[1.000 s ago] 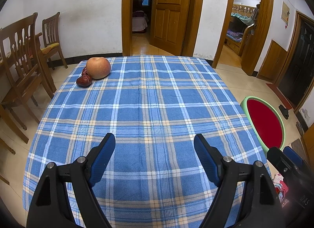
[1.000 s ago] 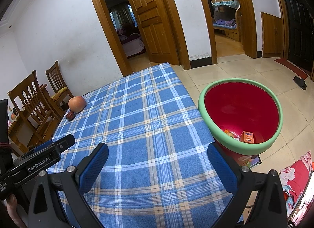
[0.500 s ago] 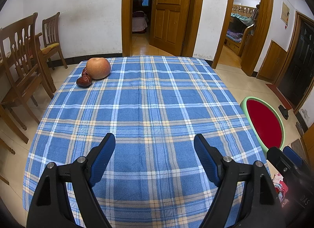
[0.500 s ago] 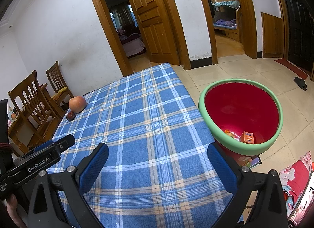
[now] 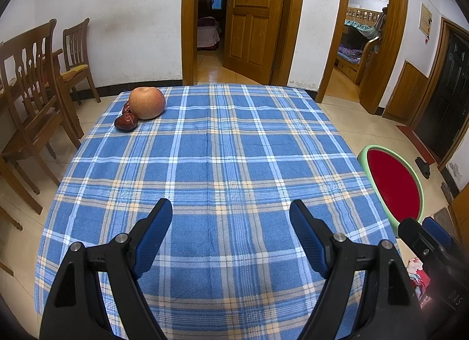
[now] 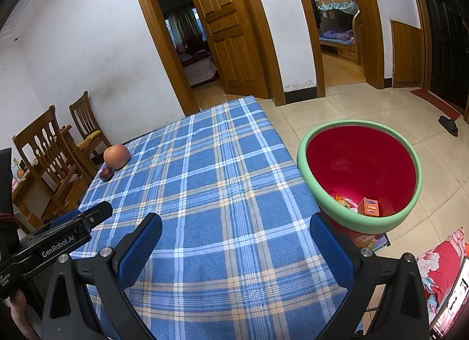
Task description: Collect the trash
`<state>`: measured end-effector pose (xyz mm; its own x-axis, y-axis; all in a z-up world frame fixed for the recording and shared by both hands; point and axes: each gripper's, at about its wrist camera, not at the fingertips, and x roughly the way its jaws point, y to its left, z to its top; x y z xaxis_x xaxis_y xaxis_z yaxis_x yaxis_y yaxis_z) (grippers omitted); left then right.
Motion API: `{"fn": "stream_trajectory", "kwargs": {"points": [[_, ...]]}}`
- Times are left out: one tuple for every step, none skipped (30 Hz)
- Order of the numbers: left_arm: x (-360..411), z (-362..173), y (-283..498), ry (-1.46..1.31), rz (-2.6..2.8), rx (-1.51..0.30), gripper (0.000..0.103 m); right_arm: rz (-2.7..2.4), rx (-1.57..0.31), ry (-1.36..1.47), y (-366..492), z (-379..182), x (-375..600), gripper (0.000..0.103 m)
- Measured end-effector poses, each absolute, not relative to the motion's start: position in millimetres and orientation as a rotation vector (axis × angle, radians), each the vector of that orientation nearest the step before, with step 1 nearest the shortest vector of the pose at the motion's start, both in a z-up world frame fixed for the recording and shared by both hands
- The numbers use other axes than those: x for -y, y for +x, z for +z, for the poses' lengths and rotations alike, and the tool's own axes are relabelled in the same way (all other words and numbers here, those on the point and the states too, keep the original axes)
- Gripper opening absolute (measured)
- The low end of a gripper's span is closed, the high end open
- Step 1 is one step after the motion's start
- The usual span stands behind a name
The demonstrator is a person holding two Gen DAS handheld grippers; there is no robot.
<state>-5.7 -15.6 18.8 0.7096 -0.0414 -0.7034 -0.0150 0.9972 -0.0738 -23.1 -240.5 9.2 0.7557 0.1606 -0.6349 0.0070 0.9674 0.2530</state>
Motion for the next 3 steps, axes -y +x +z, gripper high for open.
{"fn": "stream_trajectory", "kwargs": {"points": [[15.2,19.2,-5.5,-0.076,-0.016,-0.781,0.082,0.084,-0.711,0.247,-22.5,8.9,240.3,0.103],[15.1,19.1,-5.7,-0.076,-0.015,-0.781,0.082,0.085,-0.711,0.247,-23.1,9.1,240.5,0.103],[15.4,19.4,-5.1,-0.076,-0.015,-0.781,0.082,0.085,-0.712,0.246,-22.8,8.9,240.3,0.103]]}}
